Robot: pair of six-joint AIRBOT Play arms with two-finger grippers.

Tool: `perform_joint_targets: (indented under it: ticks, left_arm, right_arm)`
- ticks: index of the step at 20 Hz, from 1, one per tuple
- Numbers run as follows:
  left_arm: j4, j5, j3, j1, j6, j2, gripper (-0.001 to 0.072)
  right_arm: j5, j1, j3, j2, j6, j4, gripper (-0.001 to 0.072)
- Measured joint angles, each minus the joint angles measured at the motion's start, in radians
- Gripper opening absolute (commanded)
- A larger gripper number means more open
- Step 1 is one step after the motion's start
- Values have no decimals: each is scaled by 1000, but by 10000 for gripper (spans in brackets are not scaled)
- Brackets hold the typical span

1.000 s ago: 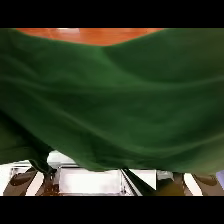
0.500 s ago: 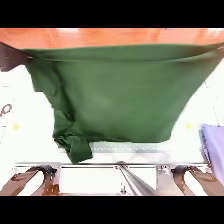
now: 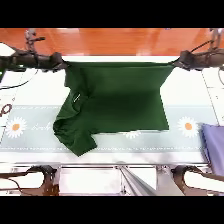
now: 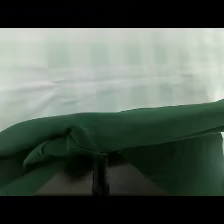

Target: Fold the shirts.

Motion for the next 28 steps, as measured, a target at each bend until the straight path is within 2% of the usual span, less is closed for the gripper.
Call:
perform_joint_targets:
  ticks: [2, 3, 4, 5, 7, 10, 13, 16, 19, 22, 25, 28]
  left_arm:
    - [-4, 26, 18, -11, 1, -60, 24]
    - [-6, 35, 23, -16, 1, -81, 46]
    - [-6, 39, 27, -19, 1, -97, 200]
    - [-5, 40, 31, -20, -5, -108, 509]
    - [-7, 22, 40, -14, -56, -123, 507]
    - [27, -98, 87, 55, -122, -127, 506]
    - [140, -302, 97, 166, -186, -81, 506]
    - [291, -399, -40, 282, -207, 68, 506]
    - [325, -389, -319, 398, -199, 270, 506]
    - [224, -337, -622, 514, -150, 450, 507]
    - [146, -312, -822, 590, -100, 541, 507]
    - [161, -310, -917, 621, -76, 576, 506]
  right_arm:
    - [-39, 0, -1, -68, 0, 27, 27]
    - [-52, 0, -2, -95, 0, 41, 126]
    - [-61, 0, -2, -122, 0, 56, 349]
    - [-74, 0, -3, -143, 0, 77, 417]
    - [-77, -8, 2, -167, 1, 124, 417]
    - [-13, -69, 47, -167, 4, 174, 414]
    - [131, -184, 73, -129, 8, 176, 410]
    - [246, -285, -26, -53, 21, 117, 410]
    - [234, -312, -276, 53, 3, 126, 410]
    - [186, -316, -507, 132, -75, 217, 410]
    - [193, -318, -617, 167, -153, 285, 410]
    - [219, -318, -658, 181, -199, 311, 410]
